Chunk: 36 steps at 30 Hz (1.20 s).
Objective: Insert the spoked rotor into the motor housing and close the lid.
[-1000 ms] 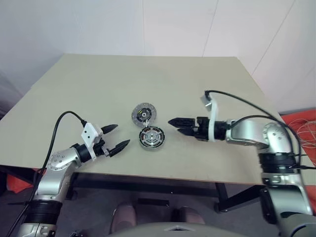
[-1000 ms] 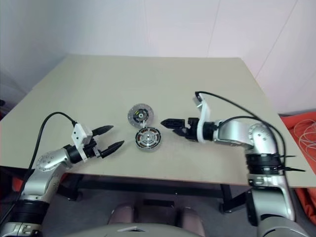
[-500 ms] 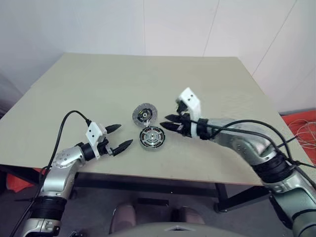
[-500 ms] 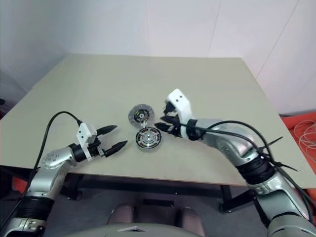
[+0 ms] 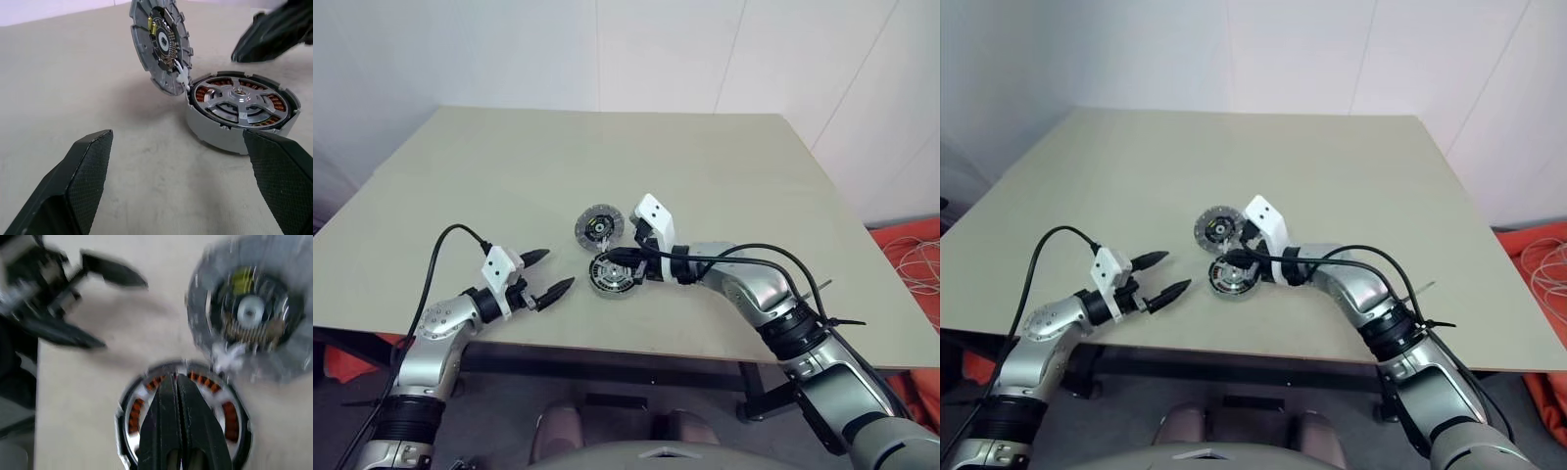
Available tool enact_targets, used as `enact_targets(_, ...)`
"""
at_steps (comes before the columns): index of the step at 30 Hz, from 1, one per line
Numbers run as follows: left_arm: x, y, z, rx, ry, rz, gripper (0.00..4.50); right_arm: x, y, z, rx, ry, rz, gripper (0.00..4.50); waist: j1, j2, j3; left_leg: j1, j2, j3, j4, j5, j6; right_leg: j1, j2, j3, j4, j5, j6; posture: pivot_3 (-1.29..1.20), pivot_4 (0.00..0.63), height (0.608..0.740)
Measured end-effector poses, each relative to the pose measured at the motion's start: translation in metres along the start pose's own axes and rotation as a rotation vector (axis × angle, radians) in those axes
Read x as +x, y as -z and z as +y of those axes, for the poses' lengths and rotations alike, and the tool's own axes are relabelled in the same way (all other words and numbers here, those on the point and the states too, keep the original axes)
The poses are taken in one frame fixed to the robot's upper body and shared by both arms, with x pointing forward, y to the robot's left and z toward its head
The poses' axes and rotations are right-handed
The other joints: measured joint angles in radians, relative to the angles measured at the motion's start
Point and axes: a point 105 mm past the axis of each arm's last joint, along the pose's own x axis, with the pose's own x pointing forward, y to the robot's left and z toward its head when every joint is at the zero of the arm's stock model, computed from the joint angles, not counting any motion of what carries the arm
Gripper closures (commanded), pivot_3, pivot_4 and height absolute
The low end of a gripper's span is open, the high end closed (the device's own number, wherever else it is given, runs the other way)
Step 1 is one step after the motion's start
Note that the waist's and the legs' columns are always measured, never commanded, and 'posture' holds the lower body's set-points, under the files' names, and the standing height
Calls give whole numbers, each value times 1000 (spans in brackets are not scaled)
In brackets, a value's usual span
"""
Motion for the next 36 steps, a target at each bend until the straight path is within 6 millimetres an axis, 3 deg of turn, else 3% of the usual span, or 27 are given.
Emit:
enact_targets(7,0,-2,0,7,-5,-5,0,0,7,1,-62,-21,37,4474,-15,-1,-1,6,-1,0,-1,-2,3,8,0,1,0,-3,5,0,0,740)
enact_targets(12,1,-3,1,10,-9,-6,0,-8,-2,-6,-129,-31,56,4474,-20,-1,-1,7,0,0,0,-2,3,6,0,1,1,-3,4,0,0,740)
enact_targets(17,5,-8,4,26,-14,-19,0,-33,-52,-33,-581,5,30,4474,-21,-1,-1,5,0,0,3,-2,4,3,0,0,3,-2,2,0,0,740)
enact_targets(21,7,-7,4,19,-14,-18,0,-39,-47,-44,-844,-104,152,4474,-24,-1,-1,2,1,1,6,-4,6,1,0,0,3,1,-3,0,0,740)
enact_targets(25,7,-6,3,17,-14,-18,0,-47,-34,-52,-913,-280,390,3528,-31,1,0,-3,1,1,13,-6,11,-1,0,0,5,2,-4,0,0,740)
enact_targets(29,6,-5,3,11,-23,-16,0,-45,-44,-39,-1051,-424,444,2188,-40,0,0,-2,2,0,14,-7,12,0,0,0,5,2,-4,0,0,740)
enact_targets(34,2,2,0,-4,-33,-2,0,-40,-31,-23,-1242,-598,515,377,-42,0,0,-3,2,0,14,-7,12,0,0,0,5,2,-4,0,0,740)
enact_targets(36,2,1,0,0,-34,-5,0,-35,-31,-19,-1319,-630,513,31,-45,0,0,-2,2,0,15,-7,12,0,0,0,5,2,-4,0,0,740)
